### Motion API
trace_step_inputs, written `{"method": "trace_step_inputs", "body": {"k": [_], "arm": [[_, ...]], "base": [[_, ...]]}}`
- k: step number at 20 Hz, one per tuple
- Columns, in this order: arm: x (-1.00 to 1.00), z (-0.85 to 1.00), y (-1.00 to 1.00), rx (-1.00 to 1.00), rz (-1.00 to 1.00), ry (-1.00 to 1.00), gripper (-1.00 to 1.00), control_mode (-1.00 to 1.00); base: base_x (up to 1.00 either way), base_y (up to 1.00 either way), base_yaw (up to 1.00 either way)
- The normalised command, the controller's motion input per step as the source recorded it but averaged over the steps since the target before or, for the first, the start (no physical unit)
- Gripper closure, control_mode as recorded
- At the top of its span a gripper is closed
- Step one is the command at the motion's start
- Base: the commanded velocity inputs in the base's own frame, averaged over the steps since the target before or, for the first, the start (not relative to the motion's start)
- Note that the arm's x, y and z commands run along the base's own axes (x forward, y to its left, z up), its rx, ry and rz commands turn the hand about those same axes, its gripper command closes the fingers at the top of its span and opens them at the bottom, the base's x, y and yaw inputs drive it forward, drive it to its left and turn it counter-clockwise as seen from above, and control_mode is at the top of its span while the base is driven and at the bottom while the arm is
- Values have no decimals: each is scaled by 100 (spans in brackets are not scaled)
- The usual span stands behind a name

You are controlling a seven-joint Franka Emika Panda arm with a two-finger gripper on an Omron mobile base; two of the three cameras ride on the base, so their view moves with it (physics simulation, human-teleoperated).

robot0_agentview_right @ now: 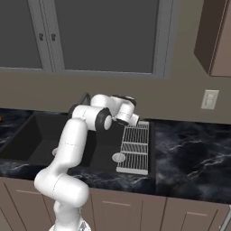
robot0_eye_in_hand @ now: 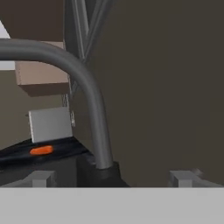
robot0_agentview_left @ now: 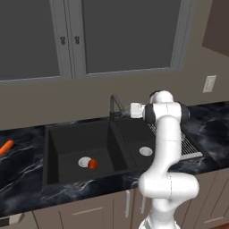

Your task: Turn on the sink faucet. Then move the tomato from the counter to the sink. Turn off the sink. Move the vegetable from the sink to the pot next to the stove. Finally move the pot to the front right burner.

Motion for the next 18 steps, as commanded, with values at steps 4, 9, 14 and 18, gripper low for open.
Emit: {"method": "trace_step_inputs", "body": {"k": [4, 9, 14, 18], "arm": [[0, -3, 100, -3, 22, 0, -100, -100], [0, 0, 99, -5, 20, 0, -100, -100], [-11, 0, 17, 0, 2, -2, -100, -100], [-57, 0, -1, 1, -5, -12, -100, -100]], "base": [[0, 0, 0], [0, 0, 0], [0, 0, 0], [0, 0, 0]]}}
